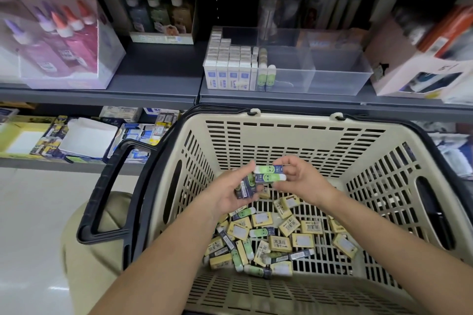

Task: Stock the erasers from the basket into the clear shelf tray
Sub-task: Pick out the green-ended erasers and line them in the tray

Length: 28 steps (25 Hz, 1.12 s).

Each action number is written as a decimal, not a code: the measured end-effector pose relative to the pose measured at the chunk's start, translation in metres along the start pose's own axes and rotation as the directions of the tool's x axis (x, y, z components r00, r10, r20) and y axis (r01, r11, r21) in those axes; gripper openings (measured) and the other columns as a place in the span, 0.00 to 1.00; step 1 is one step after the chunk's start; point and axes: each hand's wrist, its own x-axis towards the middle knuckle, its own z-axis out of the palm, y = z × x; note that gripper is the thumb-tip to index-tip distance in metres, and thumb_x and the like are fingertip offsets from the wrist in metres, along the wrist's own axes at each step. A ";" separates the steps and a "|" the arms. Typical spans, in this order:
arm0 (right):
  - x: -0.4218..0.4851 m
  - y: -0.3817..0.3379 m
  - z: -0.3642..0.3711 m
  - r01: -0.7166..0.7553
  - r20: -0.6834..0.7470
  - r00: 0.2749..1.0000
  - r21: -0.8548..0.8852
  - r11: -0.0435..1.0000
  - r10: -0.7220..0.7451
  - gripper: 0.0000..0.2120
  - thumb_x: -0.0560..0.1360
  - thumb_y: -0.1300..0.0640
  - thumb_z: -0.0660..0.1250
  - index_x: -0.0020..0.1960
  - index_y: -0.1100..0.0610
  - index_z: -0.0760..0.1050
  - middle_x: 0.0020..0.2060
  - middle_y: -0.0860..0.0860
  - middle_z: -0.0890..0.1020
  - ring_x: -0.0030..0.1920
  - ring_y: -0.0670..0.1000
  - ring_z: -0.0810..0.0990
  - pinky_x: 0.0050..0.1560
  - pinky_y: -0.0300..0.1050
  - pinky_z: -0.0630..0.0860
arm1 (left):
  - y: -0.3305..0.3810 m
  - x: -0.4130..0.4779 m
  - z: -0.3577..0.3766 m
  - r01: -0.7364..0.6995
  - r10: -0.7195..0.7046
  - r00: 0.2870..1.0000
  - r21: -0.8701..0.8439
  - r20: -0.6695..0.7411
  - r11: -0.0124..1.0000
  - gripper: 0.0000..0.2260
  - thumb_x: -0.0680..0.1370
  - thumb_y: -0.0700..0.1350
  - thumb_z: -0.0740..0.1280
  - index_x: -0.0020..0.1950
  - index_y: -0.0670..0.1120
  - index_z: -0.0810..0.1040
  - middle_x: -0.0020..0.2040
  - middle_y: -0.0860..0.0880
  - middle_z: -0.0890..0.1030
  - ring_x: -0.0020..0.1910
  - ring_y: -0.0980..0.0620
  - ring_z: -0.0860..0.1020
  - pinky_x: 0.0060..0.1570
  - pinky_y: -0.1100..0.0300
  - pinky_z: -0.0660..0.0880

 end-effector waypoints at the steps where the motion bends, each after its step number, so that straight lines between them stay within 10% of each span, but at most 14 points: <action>1: 0.000 -0.001 0.003 -0.002 -0.039 0.999 0.013 1.000 0.002 0.18 0.70 0.71 0.69 0.54 0.56 0.71 0.50 0.58 0.82 0.45 0.51 0.81 0.46 0.40 0.78 | -0.001 0.000 0.000 -0.025 0.026 0.999 -0.038 0.021 0.999 0.14 0.74 0.47 0.71 0.55 0.41 0.77 0.43 0.43 0.82 0.38 0.49 0.79 0.33 0.60 0.78; 9: -0.001 -0.009 0.000 -0.021 0.008 1.000 -0.137 0.990 0.022 0.08 0.75 0.62 0.66 0.53 0.54 0.77 0.39 0.48 0.80 0.35 0.41 0.78 0.39 0.30 0.75 | 0.006 0.005 -0.004 -0.168 0.149 0.982 -0.177 -0.118 0.970 0.07 0.73 0.39 0.70 0.50 0.45 0.76 0.46 0.43 0.79 0.43 0.46 0.79 0.38 0.56 0.78; 17: 0.004 -0.007 0.010 -0.015 -0.028 0.999 0.001 1.000 0.015 0.03 0.73 0.63 0.68 0.45 0.59 0.74 0.27 0.49 0.79 0.24 0.42 0.76 0.28 0.34 0.73 | -0.001 -0.001 -0.002 0.003 -0.019 0.973 0.069 0.230 0.998 0.19 0.69 0.52 0.74 0.53 0.42 0.79 0.45 0.42 0.84 0.46 0.46 0.83 0.43 0.53 0.80; 21: 0.011 -0.002 0.007 -0.006 -0.012 1.000 0.095 0.995 0.007 0.05 0.76 0.64 0.63 0.50 0.59 0.76 0.34 0.52 0.82 0.32 0.44 0.81 0.33 0.34 0.77 | -0.002 0.000 -0.004 -0.014 -0.005 0.991 0.138 0.134 0.990 0.19 0.64 0.44 0.77 0.52 0.44 0.79 0.46 0.45 0.83 0.44 0.50 0.82 0.36 0.59 0.79; 28: 0.052 0.040 0.036 0.071 0.086 0.996 -0.653 0.754 -0.019 0.13 0.76 0.57 0.63 0.60 0.53 0.74 0.58 0.50 0.77 0.55 0.49 0.77 0.52 0.40 0.75 | 0.023 0.012 -0.039 -0.116 0.096 0.942 -0.044 -0.322 0.992 0.12 0.70 0.36 0.72 0.48 0.46 0.73 0.43 0.43 0.77 0.40 0.48 0.77 0.29 0.59 0.77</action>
